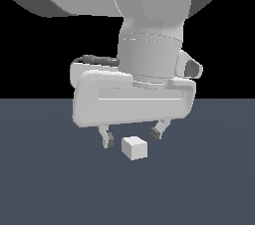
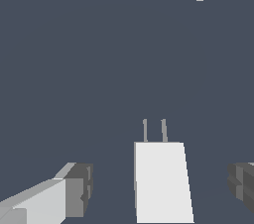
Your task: Plug the charger into the wall socket.
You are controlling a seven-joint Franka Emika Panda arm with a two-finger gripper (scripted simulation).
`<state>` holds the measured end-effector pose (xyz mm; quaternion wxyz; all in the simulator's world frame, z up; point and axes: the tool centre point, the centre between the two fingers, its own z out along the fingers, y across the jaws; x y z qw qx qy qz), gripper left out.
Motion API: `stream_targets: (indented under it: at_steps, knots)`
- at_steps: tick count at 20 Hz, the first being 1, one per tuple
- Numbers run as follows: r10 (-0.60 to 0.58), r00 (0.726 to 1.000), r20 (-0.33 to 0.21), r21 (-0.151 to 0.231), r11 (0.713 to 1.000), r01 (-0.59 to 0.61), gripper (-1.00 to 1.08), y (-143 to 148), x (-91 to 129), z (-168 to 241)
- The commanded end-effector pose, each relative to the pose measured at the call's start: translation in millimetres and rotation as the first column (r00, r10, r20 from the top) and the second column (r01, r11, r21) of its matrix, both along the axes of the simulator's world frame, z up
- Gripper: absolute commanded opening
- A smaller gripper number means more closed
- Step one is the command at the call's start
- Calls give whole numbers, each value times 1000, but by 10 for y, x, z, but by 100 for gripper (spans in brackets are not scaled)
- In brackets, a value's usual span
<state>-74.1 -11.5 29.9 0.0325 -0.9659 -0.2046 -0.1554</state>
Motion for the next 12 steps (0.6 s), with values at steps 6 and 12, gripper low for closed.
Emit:
stream_targets:
  at_steps: [6, 12]
  knots:
    - [0, 1000, 0, 0, 1000, 0, 100, 0, 2, -181]
    - [0, 1000, 0, 0, 1000, 0, -100, 0, 2, -183]
